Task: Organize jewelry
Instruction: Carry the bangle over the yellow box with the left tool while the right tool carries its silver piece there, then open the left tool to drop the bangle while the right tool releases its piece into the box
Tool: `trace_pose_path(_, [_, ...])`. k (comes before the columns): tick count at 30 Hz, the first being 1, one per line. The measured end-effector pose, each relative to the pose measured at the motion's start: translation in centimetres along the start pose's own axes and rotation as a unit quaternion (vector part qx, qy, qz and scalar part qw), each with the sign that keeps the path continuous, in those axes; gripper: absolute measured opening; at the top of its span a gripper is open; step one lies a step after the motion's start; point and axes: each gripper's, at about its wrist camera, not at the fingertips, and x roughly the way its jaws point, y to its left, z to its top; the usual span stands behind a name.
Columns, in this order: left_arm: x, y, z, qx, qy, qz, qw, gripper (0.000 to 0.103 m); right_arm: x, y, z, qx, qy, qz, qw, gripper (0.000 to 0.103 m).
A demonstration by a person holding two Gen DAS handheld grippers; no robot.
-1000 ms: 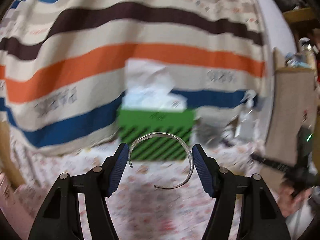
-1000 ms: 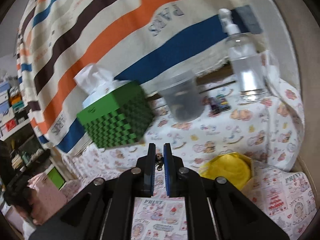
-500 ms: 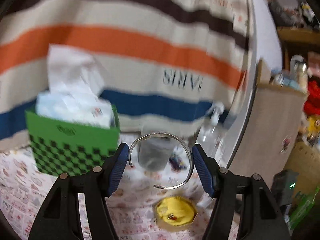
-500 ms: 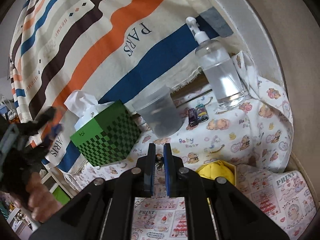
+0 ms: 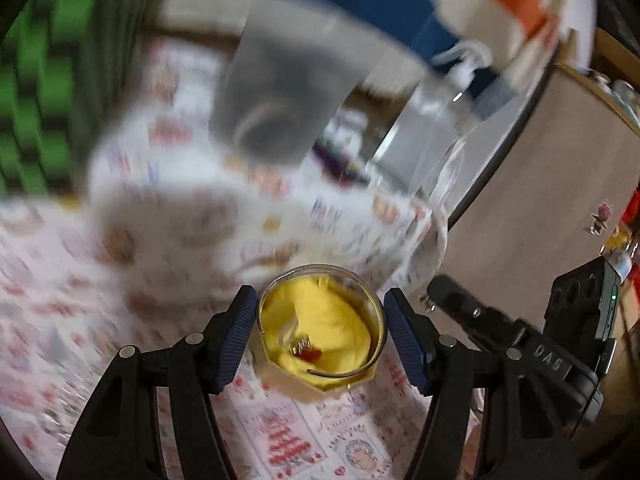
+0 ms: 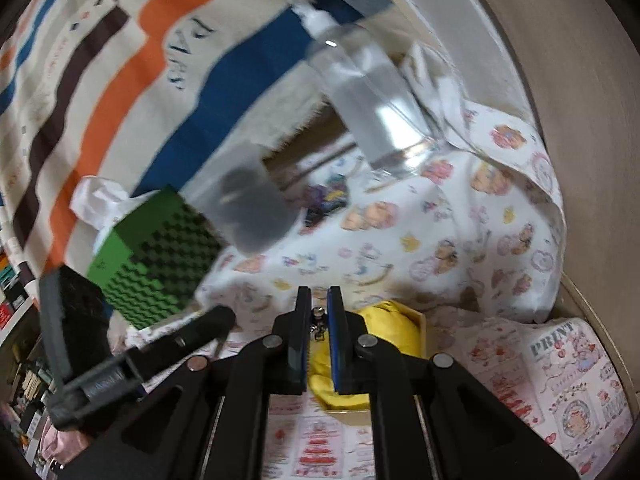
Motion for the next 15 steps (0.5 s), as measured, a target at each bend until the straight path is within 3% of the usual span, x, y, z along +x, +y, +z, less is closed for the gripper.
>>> trace_pose_path(8, [3.5, 1.1, -1.4, -0.043, 0.02, -0.052, 0.9975, 0.064, 1.6, -2.8, -0.2, 0.043, 0.03, -0.011, 0.999, 0.007])
trace_pose_path(13, [3.7, 1.3, -1.4, -0.034, 0.023, -0.055, 0.9977, 0.063, 1.9, -4.0, 0.0, 0.073, 0.035, -0.009, 0.997, 0.009])
trace_pose_path(15, [3.1, 1.3, -1.3, -0.03, 0.007, -0.053, 0.9981, 0.069, 2.0, -4.3, 0.0, 0.081, 0.04, 0.004, 0.996, 0.009])
